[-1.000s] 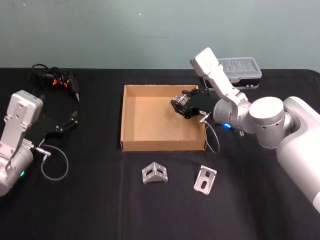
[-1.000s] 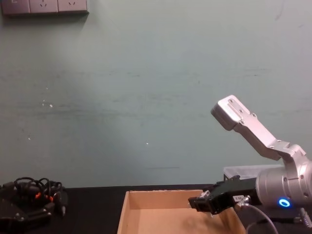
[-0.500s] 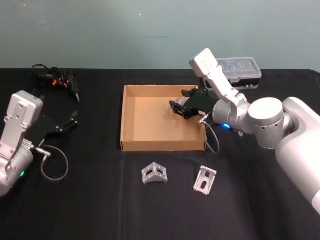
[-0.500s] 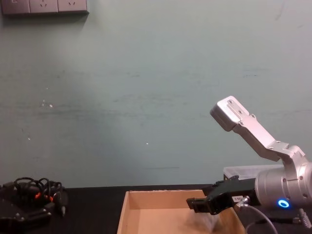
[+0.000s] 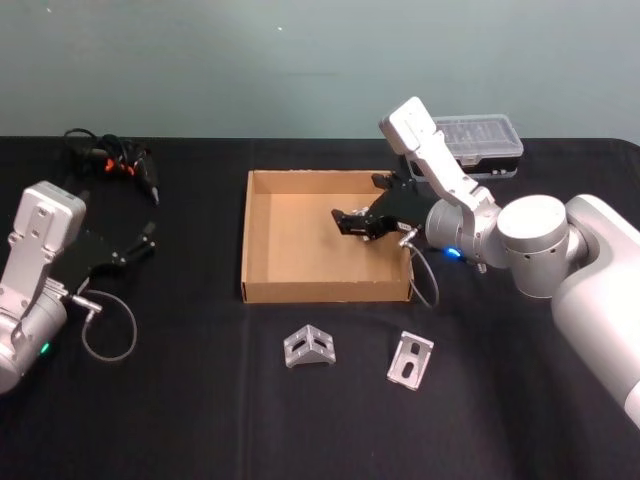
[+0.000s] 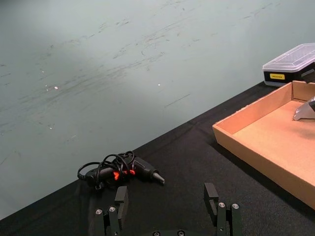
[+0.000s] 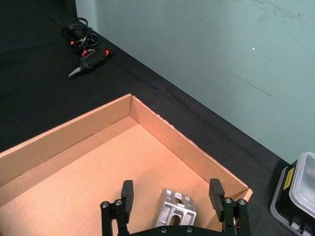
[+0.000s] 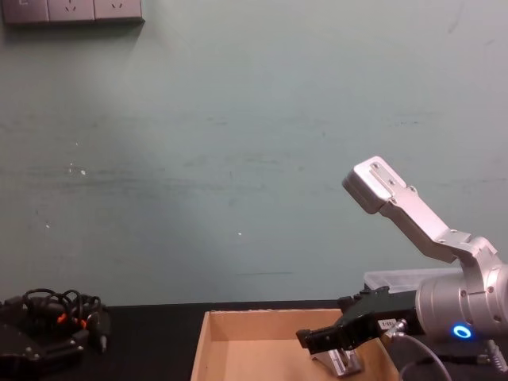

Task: Use one hand to pick up the angle iron from the table and place it into the box.

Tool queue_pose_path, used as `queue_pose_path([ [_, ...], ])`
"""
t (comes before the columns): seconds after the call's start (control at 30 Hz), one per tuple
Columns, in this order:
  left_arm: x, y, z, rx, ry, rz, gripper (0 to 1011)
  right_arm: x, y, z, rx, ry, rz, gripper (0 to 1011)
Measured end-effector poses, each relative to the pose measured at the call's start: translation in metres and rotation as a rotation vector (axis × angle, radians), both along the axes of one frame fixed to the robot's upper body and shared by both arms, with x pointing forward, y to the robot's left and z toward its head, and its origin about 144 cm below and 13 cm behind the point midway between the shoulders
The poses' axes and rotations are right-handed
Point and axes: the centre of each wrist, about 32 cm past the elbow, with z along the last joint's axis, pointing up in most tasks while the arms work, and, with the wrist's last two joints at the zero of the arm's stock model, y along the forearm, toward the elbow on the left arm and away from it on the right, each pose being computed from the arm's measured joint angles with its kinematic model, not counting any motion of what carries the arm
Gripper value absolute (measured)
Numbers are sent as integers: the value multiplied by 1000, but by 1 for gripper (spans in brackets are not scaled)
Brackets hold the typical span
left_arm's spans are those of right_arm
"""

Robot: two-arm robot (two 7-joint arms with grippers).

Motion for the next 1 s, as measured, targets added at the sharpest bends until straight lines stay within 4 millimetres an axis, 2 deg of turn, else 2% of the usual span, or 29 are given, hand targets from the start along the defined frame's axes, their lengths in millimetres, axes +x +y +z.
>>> queue_pose_path([
  [0.1, 0, 0, 0, 0, 0, 0, 1011, 0, 0, 0, 0, 0, 0, 1004],
  [0.27, 0, 0, 0, 0, 0, 0, 1011, 0, 0, 0, 0, 0, 0, 1004],
  [0.47, 0, 0, 0, 0, 0, 0, 1011, -11, -10, 2, 6, -29, 4, 1004],
  [0.7, 0, 0, 0, 0, 0, 0, 1011, -38, -28, 12, 31, -35, 14, 1004],
  [1.0, 0, 0, 0, 0, 0, 0, 1011, -89, -61, 26, 34, 23, 34, 1004],
])
